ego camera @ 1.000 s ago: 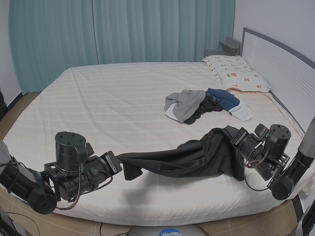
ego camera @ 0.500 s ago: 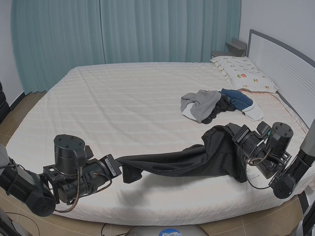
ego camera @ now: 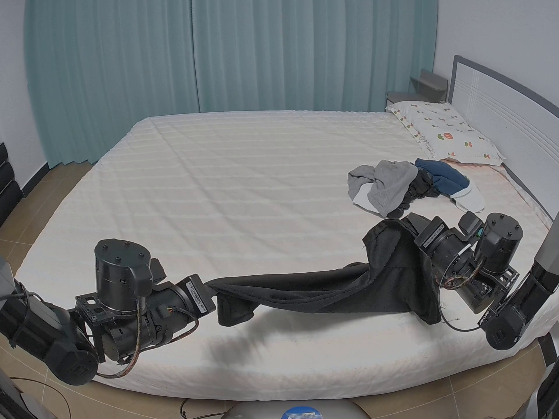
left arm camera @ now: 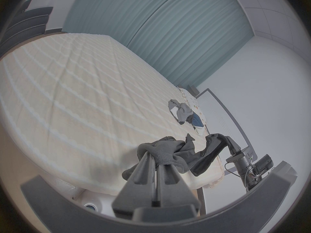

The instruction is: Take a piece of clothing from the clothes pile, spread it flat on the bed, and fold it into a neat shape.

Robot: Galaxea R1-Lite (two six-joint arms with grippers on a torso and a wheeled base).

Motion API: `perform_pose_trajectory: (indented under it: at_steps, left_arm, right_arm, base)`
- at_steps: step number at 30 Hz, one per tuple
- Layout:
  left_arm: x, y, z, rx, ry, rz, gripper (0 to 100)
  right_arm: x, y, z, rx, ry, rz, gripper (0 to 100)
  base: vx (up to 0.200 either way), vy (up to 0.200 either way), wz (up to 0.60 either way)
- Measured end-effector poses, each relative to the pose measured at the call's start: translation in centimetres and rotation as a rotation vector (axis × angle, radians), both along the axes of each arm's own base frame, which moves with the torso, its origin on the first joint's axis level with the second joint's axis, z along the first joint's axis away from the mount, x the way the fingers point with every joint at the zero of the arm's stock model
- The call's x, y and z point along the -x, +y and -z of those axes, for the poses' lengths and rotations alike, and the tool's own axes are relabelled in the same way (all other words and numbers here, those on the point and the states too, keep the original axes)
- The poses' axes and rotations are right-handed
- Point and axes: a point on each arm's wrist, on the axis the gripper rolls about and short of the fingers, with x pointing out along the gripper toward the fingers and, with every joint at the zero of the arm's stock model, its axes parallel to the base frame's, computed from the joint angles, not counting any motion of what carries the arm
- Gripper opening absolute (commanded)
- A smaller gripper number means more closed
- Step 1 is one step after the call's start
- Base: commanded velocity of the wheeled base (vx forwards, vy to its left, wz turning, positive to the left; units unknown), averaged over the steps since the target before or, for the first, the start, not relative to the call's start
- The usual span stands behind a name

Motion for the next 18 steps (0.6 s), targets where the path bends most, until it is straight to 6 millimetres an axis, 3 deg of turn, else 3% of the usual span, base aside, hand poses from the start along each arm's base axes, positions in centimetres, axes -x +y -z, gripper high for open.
perform_pose_trajectory:
  at_steps: [7,15,18]
  left_arm:
    - [-0.3,0.0,-0.3,0.011,-0.018,-0.006,0]
    - [-0.3,-0.2,-0.6,0.018,-0.029,0.002,0]
    - [0.2,0.1,-0.3,0.010,-0.016,0.002,0]
  right_arm:
    - [0.0,0.7,-0.3,0.025,-0.022,-0.025,0]
    - [1.2,1.3,-0.2,0.036,-0.008,-0.059,0]
    - [1.9,1.1,-0.1,0.041,0.002,-0.063,0]
  base:
    - [0.000,0.000,0.00]
    - [0.000,0.000,0.00]
    - [-0.200,0.000,0.00]
